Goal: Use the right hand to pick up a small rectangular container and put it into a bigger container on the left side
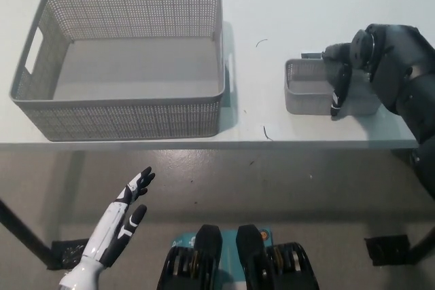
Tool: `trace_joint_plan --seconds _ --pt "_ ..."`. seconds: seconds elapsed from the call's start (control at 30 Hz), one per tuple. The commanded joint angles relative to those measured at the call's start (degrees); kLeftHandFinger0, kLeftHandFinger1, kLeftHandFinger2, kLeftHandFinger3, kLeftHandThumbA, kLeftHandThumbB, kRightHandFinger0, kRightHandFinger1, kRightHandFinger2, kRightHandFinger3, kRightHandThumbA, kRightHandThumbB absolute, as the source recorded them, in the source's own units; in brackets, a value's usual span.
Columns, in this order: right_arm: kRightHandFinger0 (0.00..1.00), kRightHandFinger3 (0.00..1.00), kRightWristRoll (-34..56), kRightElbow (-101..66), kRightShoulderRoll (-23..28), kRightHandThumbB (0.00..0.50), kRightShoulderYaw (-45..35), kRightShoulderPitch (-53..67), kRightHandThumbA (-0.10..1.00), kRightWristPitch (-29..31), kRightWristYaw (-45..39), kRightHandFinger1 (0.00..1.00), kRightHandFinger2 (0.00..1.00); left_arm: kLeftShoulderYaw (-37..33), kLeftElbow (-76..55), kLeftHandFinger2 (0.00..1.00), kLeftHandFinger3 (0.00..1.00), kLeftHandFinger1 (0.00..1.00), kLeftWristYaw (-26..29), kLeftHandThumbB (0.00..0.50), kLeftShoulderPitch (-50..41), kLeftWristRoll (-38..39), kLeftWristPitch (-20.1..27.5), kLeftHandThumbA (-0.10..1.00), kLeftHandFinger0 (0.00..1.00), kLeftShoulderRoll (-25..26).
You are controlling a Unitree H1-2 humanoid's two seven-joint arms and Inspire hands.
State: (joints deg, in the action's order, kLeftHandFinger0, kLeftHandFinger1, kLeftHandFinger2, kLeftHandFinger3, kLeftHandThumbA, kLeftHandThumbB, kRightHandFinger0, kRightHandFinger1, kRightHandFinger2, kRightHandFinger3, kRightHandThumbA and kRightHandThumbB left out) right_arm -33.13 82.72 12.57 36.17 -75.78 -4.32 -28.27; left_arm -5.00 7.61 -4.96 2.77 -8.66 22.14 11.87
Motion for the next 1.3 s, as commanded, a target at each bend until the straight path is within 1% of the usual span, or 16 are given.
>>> trace_joint_plan --seconds 0.0,0.03,0.07,0.1,0.13,0.17,0.2,0.23,0.27,0.33,0.43,0.57,0.63,0.67,0.97,1.27 --pt "0.69 1.0 2.78 -0.19 -0.3 0.254 -4.39 3.56 0.43 1.53 18.69 0.8 0.93 0.37 -1.9 1.0 1.0 1.0 -0.35 0.206 0.26 -0.03 0.96 1.0 1.0 0.99" --pt "0.75 1.0 0.53 -0.53 -0.22 0.192 -2.82 3.97 0.15 3.03 23.68 0.89 0.95 0.4 -1.57 1.0 1.0 1.0 -0.36 0.197 0.32 0.16 1.34 1.0 1.0 1.01" --pt "0.7 1.0 -0.27 -0.7 -0.13 0.158 -2.34 4.1 0.05 3.86 26.51 0.82 0.85 0.41 -1.55 1.0 1.0 1.0 -0.36 0.197 0.3 0.13 1.39 1.0 1.0 1.05" --pt "0.59 0.78 -0.11 -0.94 0.13 0.167 -2.75 4.16 -0.08 5.36 29.57 0.67 0.69 0.47 -1.52 1.0 1.0 1.0 -0.51 0.196 0.36 0.46 1.25 1.0 1.0 1.1" --pt "0.53 0.7 0.06 -0.99 0.23 0.167 -2.98 4.21 -0.1 5.9 30.54 0.63 0.65 0.47 -1.51 1.0 1.0 1.0 -0.58 0.196 0.37 0.6 1.17 1.0 1.0 1.1" --pt "0.06 0.25 1.0 -1.02 0.62 0.17 -3.99 3.83 -0.1 7.08 31.44 0.16 0.23 0.52 -1.53 1.0 1.0 1.0 -0.41 0.194 0.48 0.22 1.09 1.0 1.0 1.12" --pt "0.01 0.27 1.63 -1.05 0.97 0.163 -4.67 3.51 -0.1 8.03 32.42 0.09 0.23 0.52 -1.51 1.0 1.0 1.0 -0.33 0.193 0.56 0.03 1.03 1.0 1.0 1.09" --pt "0.01 0.35 2.14 -1.19 1.31 0.161 -5.33 2.95 -0.1 8.58 33.44 0.17 0.42 0.58 -1.53 1.0 1.0 1.0 -0.35 0.194 0.61 0.13 0.81 1.0 1.0 1.1" --pt "0.11 0.54 2.57 -1.48 1.82 0.159 -6.0 2.24 -0.1 9.61 34.03 0.38 0.68 0.57 -1.53 1.0 1.0 1.0 -0.31 0.194 0.65 -0.06 0.73 1.0 1.0 1.1" --pt "0.17 0.65 2.84 -2.12 2.72 0.174 -6.79 0.84 -0.1 11.6 35.39 0.51 0.8 0.52 -1.41 1.0 1.0 1.0 -0.17 0.188 0.72 -0.48 0.86 1.0 1.0 1.12" --pt "0.05 0.88 4.55 -3.23 4.0 0.162 -9.7 -2.85 -0.1 13.65 35.71 0.48 0.84 0.62 -1.48 1.0 1.0 1.0 -0.25 0.183 1.08 -0.44 0.6 1.0 1.0 1.27" --pt "0.13 0.95 5.48 -4.9 5.65 0.14 -12.61 -7.58 -0.1 14.29 36.22 0.59 0.87 0.6 -1.56 1.0 1.0 1.0 -0.62 0.185 1.5 -0.29 0.03 1.0 1.0 1.52" --pt "0.11 0.96 6.36 -5.86 6.35 0.154 -14.43 -9.36 -0.1 15.9 36.22 0.58 0.86 0.6 -1.38 1.0 1.0 1.0 -0.67 0.184 1.68 -0.28 0.12 1.0 1.0 1.61" --pt "0.06 0.94 6.45 -6.84 6.78 0.162 -15.37 -10.68 -0.1 17.12 36.17 0.49 0.8 0.6 -1.23 1.0 1.0 1.0 -0.59 0.177 1.75 -0.41 0.36 1.0 1.0 1.62" --pt "0.0 0.96 3.77 -17.04 4.32 0.193 -17.04 -16.77 -0.1 14.53 34.34 0.39 0.81 0.51 -1.0 1.0 1.0 1.0 -0.79 0.172 1.75 -0.39 0.25 1.0 1.0 1.97" --pt "0.04 0.97 1.87 -12.96 -4.71 0.189 -14.39 -22.12 -0.1 14.83 34.26 0.5 0.87 0.09 -0.39 1.0 1.0 1.0 -0.9 0.185 1.99 -0.17 0.69 1.0 1.0 1.81"
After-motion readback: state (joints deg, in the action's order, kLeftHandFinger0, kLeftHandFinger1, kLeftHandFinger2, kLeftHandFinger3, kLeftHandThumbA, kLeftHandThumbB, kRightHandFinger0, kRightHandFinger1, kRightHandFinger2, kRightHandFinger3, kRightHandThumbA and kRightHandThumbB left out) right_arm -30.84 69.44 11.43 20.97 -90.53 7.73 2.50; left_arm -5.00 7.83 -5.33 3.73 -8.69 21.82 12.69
